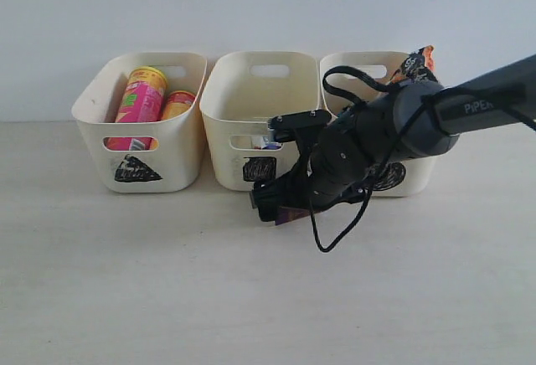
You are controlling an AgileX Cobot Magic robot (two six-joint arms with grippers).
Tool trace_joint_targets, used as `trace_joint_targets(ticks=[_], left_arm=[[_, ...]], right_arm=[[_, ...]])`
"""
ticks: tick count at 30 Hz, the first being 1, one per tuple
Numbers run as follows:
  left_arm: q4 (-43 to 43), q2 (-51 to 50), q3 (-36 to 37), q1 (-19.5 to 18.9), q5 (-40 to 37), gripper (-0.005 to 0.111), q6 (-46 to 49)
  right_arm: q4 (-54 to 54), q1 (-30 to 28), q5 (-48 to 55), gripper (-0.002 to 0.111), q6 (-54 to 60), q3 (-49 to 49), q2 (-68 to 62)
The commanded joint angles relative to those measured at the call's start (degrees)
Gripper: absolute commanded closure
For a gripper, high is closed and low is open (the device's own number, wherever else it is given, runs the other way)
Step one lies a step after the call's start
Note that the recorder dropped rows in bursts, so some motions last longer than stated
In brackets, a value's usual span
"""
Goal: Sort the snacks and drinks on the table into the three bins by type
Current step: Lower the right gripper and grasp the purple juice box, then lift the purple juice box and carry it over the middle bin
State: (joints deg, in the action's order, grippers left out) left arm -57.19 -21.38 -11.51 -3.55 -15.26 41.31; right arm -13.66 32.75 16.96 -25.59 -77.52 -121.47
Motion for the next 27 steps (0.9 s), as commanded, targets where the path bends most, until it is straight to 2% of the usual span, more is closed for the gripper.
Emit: trace_joint_targets(ticks=[1,6,12,15,23,25,27], left_arm=[[-0.4,0.4,0.1,0.2,0.3,0.102,0.3],[-0.2,0.4,0.1,0.2,0.3,0.102,0.3],[4.8,0.4,0.1,0.2,0.3,0.102,2.0],[4.8,0.4,0.1,0.2,0.3,0.102,5.9],[4.2,0.4,0.1,0.2,0.1,0.102,6.0],[4.2,0.4,0.1,0.2,0.1,0.102,6.0],[4.2,0.4,0.1,0.2,0.1,0.102,6.0]], right_arm=[[-1.1,-0.2,-2.5,0.012,-0.1,0.2,-0.3],[-5.3,-0.2,-4.1,0.012,-0.4,0.2,-0.3],[-5.5,-0.2,-5.0,0.012,-0.4,0.2,-0.3],[-5.7,-0.2,-6.3,0.012,-0.4,0.2,-0.4],[-5.7,-0.2,-4.9,0.013,-0.4,0.2,-2.6],[-5.7,-0.2,-3.4,0.019,-0.4,0.2,-3.1],[-5.7,-0.2,-2.0,0.033,-0.4,0.2,-3.1]])
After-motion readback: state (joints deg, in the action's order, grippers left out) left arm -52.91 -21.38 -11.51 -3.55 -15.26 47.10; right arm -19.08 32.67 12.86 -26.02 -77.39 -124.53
